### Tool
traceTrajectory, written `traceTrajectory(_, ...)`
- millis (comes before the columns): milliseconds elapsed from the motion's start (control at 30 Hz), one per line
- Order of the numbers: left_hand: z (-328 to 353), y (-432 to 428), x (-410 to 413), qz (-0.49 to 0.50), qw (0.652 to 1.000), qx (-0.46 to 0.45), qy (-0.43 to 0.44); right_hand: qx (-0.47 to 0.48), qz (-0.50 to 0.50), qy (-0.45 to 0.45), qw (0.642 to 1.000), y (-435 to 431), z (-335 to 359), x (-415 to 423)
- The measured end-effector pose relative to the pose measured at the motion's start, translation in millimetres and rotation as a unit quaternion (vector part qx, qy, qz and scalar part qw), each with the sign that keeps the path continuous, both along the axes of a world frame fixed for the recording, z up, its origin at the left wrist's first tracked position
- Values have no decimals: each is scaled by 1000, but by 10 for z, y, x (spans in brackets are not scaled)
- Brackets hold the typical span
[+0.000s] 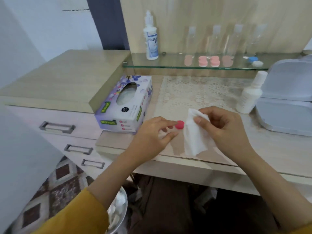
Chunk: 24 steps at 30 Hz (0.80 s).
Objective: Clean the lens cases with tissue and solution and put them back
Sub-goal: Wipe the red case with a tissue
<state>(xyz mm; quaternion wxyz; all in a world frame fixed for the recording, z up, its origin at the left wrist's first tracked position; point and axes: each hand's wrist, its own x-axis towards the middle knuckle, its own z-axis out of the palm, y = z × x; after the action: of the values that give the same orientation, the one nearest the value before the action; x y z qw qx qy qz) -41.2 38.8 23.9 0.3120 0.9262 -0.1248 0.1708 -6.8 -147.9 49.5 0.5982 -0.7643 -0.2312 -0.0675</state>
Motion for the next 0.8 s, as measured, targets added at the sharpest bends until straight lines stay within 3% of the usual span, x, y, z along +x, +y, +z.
traceTrajectory(233,-216,828,-1126,173,982,-63,35,-64,150,-41,986,985,-184,-456)
traceTrajectory(467,-1016,1579,-1970,343,919,-66,184,-220,293,-20,930,1980,-925,-983)
traceTrajectory(600,-1579,1849,-2231,384,875,-93,280,-331,292,50,896,2484,-1618,-1068)
traceTrajectory(800,-2169,2055,-2409,397,831,-135,364,-460,208,170,846,2957,-2313,-926)
